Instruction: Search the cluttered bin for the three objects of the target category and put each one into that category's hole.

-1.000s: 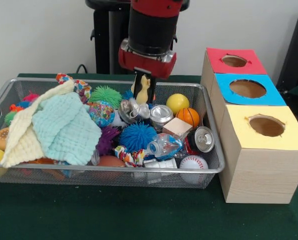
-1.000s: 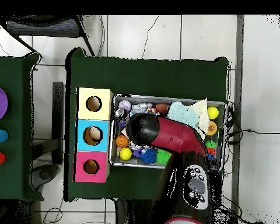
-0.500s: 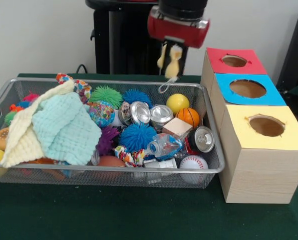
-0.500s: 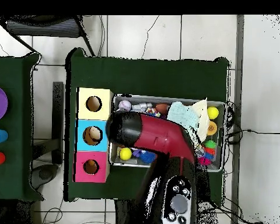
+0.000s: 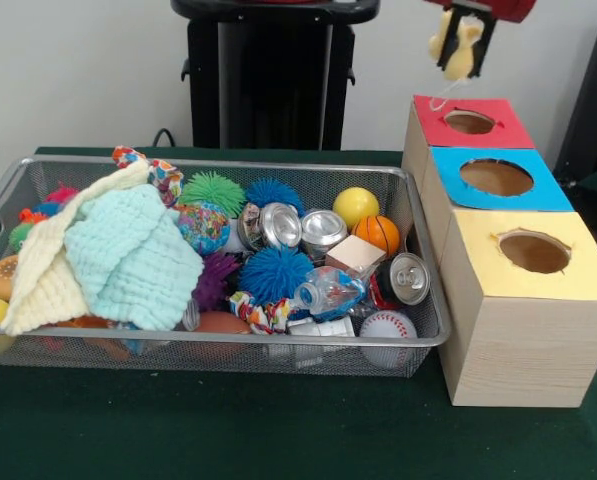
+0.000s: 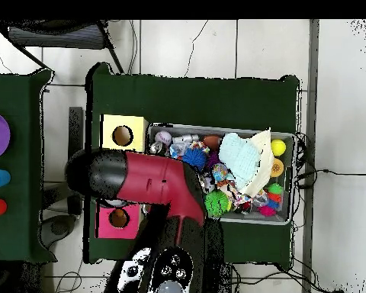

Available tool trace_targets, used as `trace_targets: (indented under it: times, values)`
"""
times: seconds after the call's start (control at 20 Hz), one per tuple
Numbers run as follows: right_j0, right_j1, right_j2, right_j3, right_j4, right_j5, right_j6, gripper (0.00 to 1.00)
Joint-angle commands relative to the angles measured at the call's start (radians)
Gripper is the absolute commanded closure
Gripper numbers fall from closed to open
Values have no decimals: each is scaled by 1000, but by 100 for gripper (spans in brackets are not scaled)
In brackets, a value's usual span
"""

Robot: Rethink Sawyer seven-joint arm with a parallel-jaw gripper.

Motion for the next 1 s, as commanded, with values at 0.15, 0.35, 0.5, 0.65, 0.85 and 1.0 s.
trace_targets:
  times: [0.15, 0.35, 0.5, 0.65, 0.85, 1.0]
  values:
    - [0, 112, 25, 46, 78, -72, 362, 100]
    - [-3, 174, 42, 32, 74, -151, 372, 100]
    - [-3, 218, 41, 27, 68, -181, 382, 100]
    - [6, 248, 31, 26, 71, -133, 403, 100]
    - [18, 264, 28, 32, 96, -39, 439, 100]
    - [21, 269, 23, 16, 101, 53, 451, 100]
